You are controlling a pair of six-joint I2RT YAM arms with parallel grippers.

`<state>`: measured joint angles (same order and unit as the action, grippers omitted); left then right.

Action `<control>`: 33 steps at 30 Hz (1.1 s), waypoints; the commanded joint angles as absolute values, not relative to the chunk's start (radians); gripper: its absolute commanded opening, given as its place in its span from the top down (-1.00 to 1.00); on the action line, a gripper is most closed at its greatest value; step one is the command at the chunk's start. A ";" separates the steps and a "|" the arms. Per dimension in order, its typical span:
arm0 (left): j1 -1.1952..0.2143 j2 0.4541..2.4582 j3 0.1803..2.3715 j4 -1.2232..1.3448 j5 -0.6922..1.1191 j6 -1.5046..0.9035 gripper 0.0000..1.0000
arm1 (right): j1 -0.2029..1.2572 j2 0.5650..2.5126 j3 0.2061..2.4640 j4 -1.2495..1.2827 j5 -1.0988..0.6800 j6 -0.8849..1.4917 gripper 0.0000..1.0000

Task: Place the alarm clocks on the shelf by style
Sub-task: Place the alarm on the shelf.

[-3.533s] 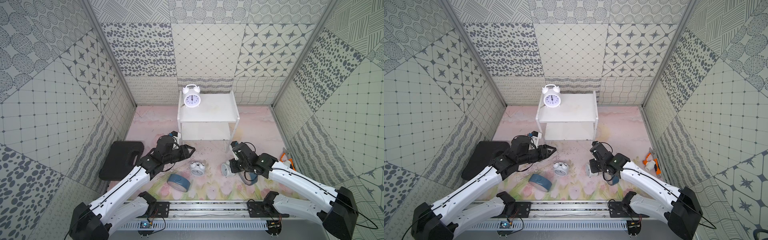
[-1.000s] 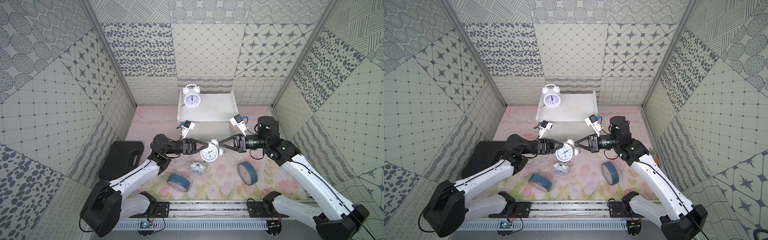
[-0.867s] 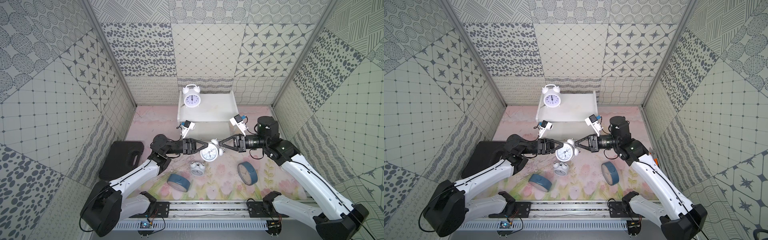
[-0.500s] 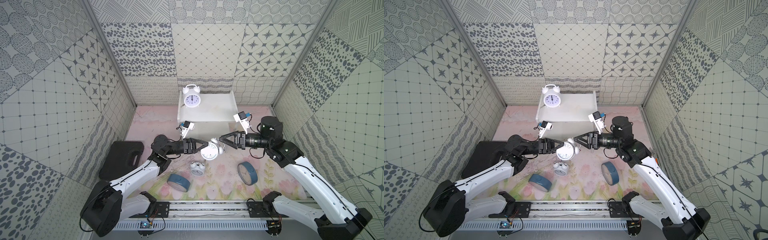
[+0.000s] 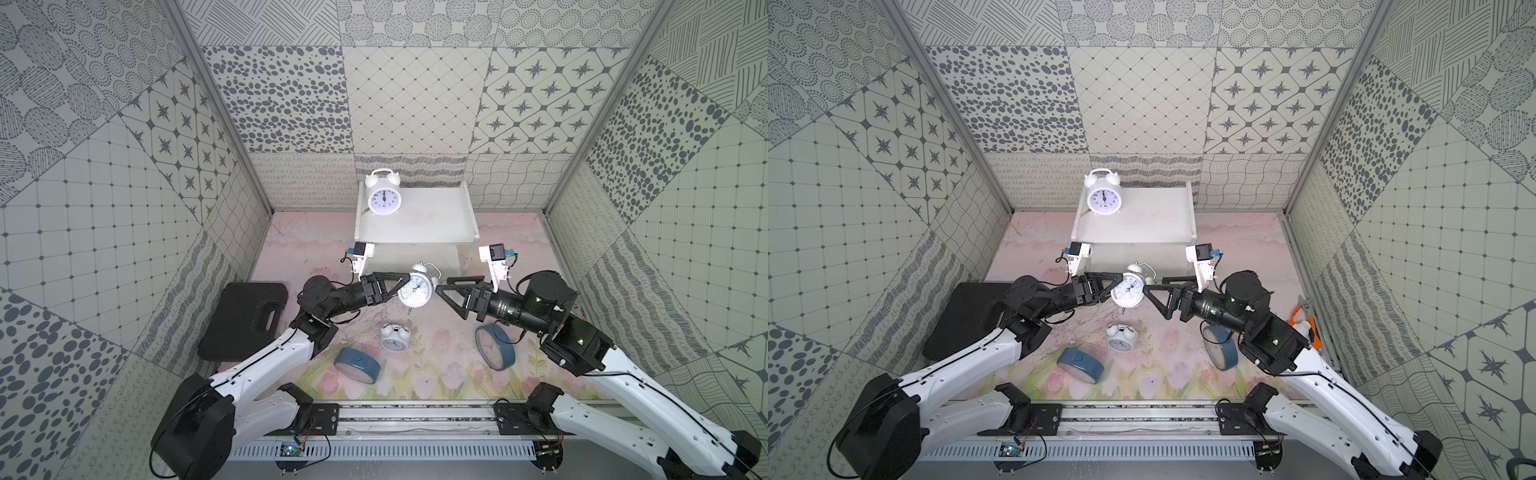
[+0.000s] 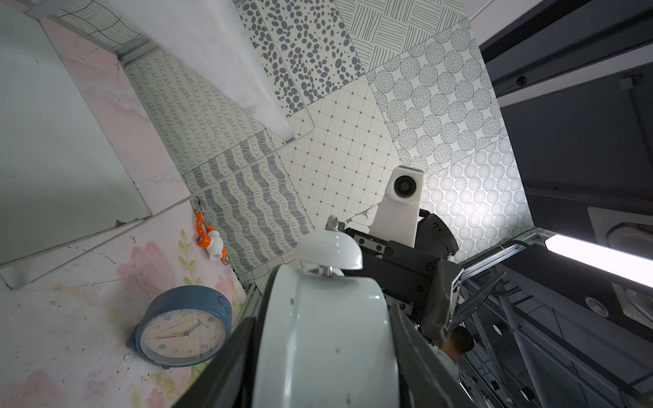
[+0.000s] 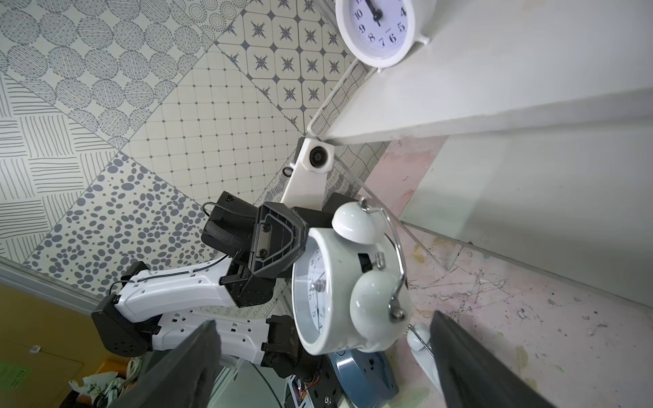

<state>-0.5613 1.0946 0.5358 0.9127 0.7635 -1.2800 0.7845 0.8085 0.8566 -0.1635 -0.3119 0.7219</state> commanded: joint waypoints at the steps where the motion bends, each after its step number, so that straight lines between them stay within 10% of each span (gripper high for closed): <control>1: -0.560 1.112 0.517 1.132 0.661 -1.340 0.40 | 0.811 0.824 0.817 -0.027 -0.281 0.778 -0.93; 17: -0.559 1.128 0.508 1.220 0.660 -1.404 0.41 | 0.854 0.931 0.777 0.111 -0.271 0.867 -0.74; 33: -0.560 1.156 0.488 1.253 0.658 -1.414 0.30 | 0.854 0.936 0.768 0.180 -0.327 0.895 0.12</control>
<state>-0.5613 1.1534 0.4957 1.1553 0.6834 -1.4033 0.8478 0.9520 0.7757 0.1101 -0.2920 0.9173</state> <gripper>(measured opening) 0.584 0.590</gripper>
